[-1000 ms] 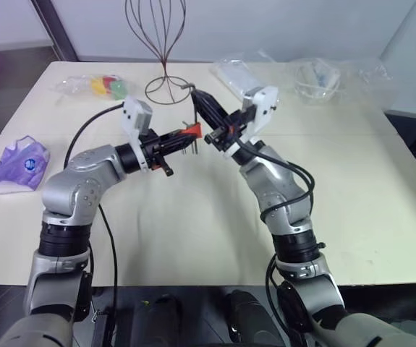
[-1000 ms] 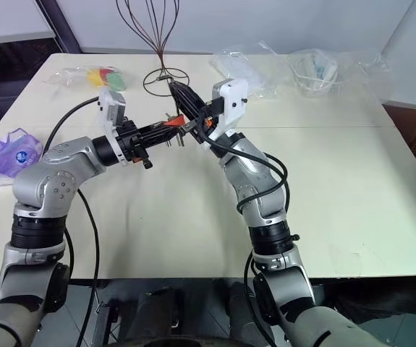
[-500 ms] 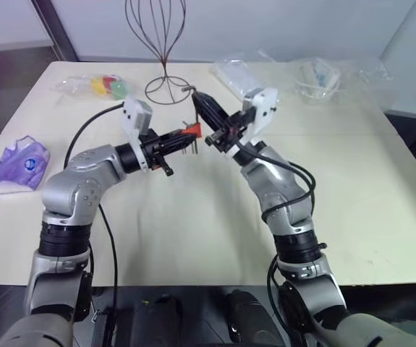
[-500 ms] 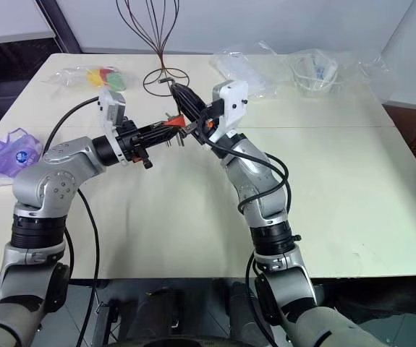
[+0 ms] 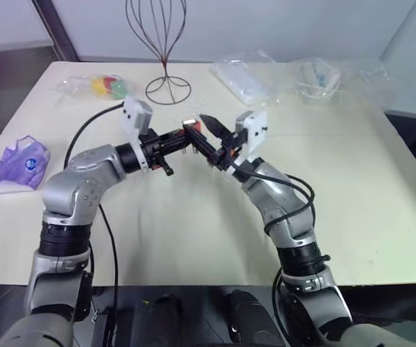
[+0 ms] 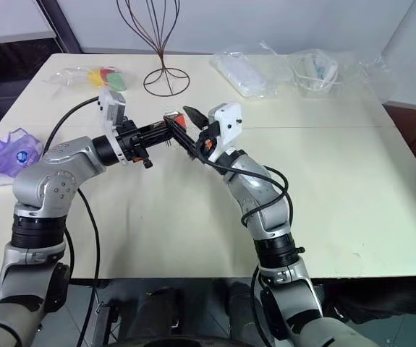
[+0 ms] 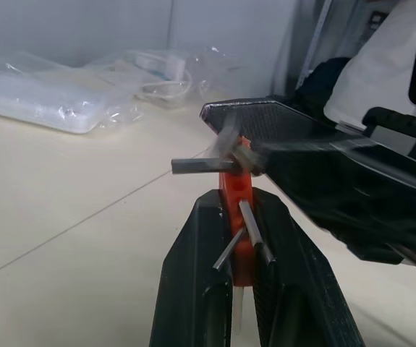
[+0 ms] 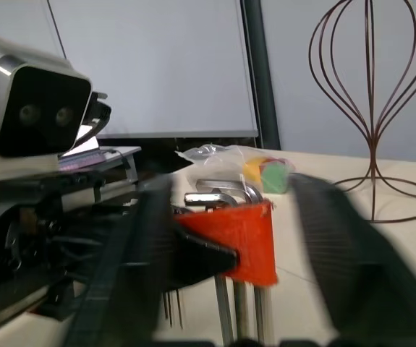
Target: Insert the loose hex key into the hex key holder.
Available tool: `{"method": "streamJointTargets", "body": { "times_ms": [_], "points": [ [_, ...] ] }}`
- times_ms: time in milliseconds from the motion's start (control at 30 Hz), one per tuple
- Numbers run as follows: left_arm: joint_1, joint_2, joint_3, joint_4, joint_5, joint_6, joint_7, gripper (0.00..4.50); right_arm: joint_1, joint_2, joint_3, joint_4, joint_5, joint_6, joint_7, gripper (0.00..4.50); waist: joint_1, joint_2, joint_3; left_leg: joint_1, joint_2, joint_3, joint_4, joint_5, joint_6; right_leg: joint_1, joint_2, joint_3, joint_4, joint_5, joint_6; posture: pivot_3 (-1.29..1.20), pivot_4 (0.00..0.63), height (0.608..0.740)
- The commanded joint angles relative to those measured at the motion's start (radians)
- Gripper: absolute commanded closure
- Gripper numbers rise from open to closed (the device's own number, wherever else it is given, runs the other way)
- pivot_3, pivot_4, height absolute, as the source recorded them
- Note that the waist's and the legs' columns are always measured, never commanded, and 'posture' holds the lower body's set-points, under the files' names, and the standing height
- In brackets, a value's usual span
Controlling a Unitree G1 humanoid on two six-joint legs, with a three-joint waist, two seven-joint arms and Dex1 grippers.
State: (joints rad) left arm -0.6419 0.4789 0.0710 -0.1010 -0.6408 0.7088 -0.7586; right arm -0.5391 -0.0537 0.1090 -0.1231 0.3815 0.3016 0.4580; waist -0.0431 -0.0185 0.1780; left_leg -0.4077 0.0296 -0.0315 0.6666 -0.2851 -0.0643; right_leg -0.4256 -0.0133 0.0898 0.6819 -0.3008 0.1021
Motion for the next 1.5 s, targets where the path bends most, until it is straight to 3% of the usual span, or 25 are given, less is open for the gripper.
{"method": "streamJointTargets", "body": {
  "times_ms": [33,333,667,867,1100,1133,1267,1367,1400,1500],
  "points": [
    [-0.01,-0.001,0.021,-0.044,-0.018,-0.002,0.008,4.5,0.048,-0.042,-0.055,-0.139,0.071,0.043,0.013,0.93,0.001,0.0,0.0,0.0,0.0,0.0,0.0,0.0,0.0,0.0,0.0,0.0,0.0,0.0,0.0,0.0,0.15,0.74],
    [0.034,-0.101,0.031,0.007,-0.096,0.097,0.067,4.5,0.233,-0.195,-0.169,-0.279,0.124,0.126,0.0,0.93,-0.001,0.0,0.0,0.0,0.0,0.0,0.0,0.0,0.0,0.0,0.001,0.0,0.0,0.0,0.0,0.0,0.15,0.74],
    [0.025,-0.295,0.033,0.192,-0.175,0.289,0.149,4.5,0.313,-0.22,-0.172,-0.346,0.096,0.13,-0.061,0.93,0.001,0.0,-0.001,0.0,-0.001,0.001,0.001,0.0,0.0,0.001,0.001,0.0,0.001,0.0,0.0,0.0,0.15,0.74],
    [0.009,-0.314,0.02,0.329,-0.133,0.356,0.185,4.5,0.339,-0.204,-0.147,-0.377,0.076,0.127,-0.1,0.93,0.0,0.0,-0.001,0.001,-0.001,0.0,0.001,0.0,0.0,0.001,0.002,0.0,0.001,0.0,0.0,0.0,0.15,0.74],
    [0.009,-0.257,-0.037,0.454,-0.05,0.354,0.121,4.5,0.37,-0.2,-0.131,-0.398,0.06,0.122,-0.118,0.93,0.001,0.0,-0.002,0.001,-0.002,0.001,0.001,0.001,-0.001,0.002,0.002,0.0,0.001,0.0,0.0,0.0,0.15,0.74],
    [0.013,-0.245,-0.044,0.459,-0.038,0.348,0.111,3.62,0.372,-0.2,-0.128,-0.398,0.058,0.121,-0.119,0.86,0.0,0.0,-0.002,0.002,-0.002,0.0,0.001,0.001,-0.001,0.003,0.002,0.0,0.001,0.0,0.0,0.0,0.15,0.74],
    [0.03,-0.199,-0.056,0.433,-0.01,0.325,0.071,1.75,0.373,-0.203,-0.126,-0.397,0.055,0.12,-0.118,0.86,-0.002,0.0,-0.003,0.004,-0.001,0.0,0.001,0.001,-0.001,0.005,0.002,0.0,0.001,0.0,0.0,0.0,0.15,0.74],
    [0.058,-0.146,-0.079,0.362,0.032,0.257,0.048,0.29,0.377,-0.212,-0.129,-0.396,0.056,0.124,-0.111,0.86,-0.004,0.0,-0.003,0.015,-0.001,0.001,-0.001,0.001,-0.001,0.015,0.003,0.001,0.0,-0.001,-0.001,0.0,0.15,0.74],
    [0.069,-0.128,-0.092,0.335,0.047,0.229,0.038,0.04,0.378,-0.216,-0.13,-0.395,0.056,0.126,-0.108,0.86,-0.005,0.0,-0.003,0.02,-0.001,0.001,-0.002,0.001,-0.001,0.02,0.003,0.002,-0.001,-0.001,-0.001,0.0,0.15,0.74],
    [0.104,-0.065,-0.128,0.251,0.117,0.109,0.019,0.04,0.382,-0.256,-0.123,-0.393,0.058,0.163,-0.083,0.86,-0.006,0.0,-0.003,0.022,-0.001,0.001,-0.003,0.001,-0.001,0.022,0.004,0.002,-0.001,-0.002,-0.003,0.0,0.15,0.74]
  ]
}}
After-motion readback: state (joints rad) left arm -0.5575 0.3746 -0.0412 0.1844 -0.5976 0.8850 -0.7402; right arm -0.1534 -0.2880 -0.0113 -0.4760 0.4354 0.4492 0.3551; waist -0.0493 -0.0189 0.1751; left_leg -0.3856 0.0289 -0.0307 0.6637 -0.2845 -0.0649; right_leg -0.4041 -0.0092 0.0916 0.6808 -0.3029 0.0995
